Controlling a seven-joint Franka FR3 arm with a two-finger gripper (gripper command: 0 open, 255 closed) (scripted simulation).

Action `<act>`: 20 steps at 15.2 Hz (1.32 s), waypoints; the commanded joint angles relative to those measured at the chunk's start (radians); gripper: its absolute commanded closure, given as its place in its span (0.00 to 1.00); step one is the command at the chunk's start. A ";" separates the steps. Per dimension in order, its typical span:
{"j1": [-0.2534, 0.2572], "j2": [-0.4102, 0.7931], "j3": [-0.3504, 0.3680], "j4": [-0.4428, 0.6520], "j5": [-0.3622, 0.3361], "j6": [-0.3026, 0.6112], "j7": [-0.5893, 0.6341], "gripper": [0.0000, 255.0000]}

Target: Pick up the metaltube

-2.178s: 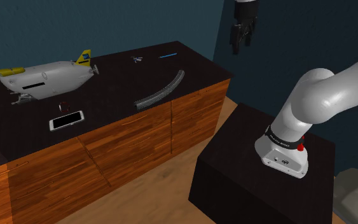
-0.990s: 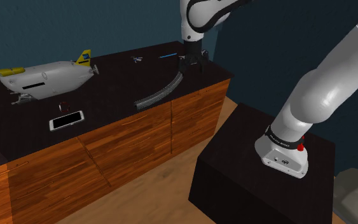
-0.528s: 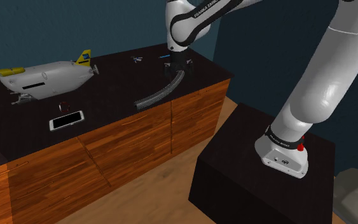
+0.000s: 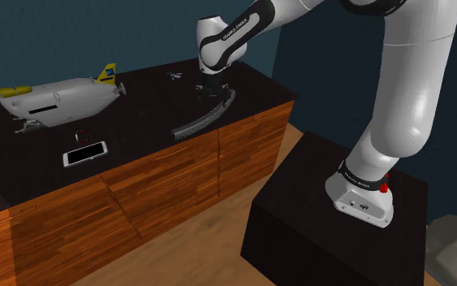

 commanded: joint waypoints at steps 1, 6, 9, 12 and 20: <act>0.003 0.032 -0.004 0.017 -0.002 0.019 0.016 0.00; 0.005 0.076 -0.007 0.009 -0.006 0.071 0.018 0.00; 0.006 0.090 -0.008 0.007 -0.008 0.087 0.019 0.00; 0.006 0.090 -0.008 0.007 -0.008 0.087 0.020 1.00; 0.005 0.081 -0.007 0.008 -0.007 0.077 0.019 1.00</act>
